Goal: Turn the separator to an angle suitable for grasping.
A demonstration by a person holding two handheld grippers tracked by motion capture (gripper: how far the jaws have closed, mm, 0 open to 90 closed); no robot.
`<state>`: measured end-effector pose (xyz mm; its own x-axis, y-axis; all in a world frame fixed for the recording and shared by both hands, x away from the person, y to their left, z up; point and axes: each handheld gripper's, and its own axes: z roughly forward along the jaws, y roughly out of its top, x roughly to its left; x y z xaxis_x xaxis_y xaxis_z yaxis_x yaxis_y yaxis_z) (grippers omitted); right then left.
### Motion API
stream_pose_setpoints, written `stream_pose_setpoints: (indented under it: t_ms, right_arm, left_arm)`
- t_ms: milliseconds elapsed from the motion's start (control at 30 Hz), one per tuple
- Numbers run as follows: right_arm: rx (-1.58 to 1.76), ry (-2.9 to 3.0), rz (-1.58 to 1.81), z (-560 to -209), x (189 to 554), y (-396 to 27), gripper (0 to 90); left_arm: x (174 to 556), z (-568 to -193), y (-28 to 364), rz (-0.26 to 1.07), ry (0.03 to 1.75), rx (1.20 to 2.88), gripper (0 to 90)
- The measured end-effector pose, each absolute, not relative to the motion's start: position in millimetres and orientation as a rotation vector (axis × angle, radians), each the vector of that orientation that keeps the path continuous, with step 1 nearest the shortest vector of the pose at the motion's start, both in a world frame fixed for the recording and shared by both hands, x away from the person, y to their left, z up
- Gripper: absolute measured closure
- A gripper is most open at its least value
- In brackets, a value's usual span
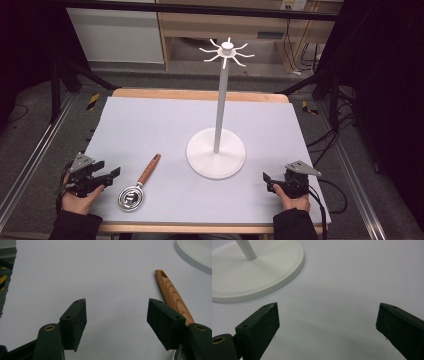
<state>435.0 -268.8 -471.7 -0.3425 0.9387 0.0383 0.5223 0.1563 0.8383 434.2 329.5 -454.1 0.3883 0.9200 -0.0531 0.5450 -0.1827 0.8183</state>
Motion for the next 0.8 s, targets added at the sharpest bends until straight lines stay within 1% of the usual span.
stream_pose_setpoints:
  t_ms: [300, 800]
  right_arm:
    - [1.408, 1.974, 1.061, -472.2, 437.0, -269.8, 6.7]
    - [1.401, 1.970, 1.085, -469.6, 435.4, -268.2, 6.7]
  left_arm:
    - [432.4, -448.4, 323.3, 0.572, 1.251, 1.866, 35.5]
    - [434.0, -429.3, 312.1, 0.566, 1.198, 1.888, 35.7]
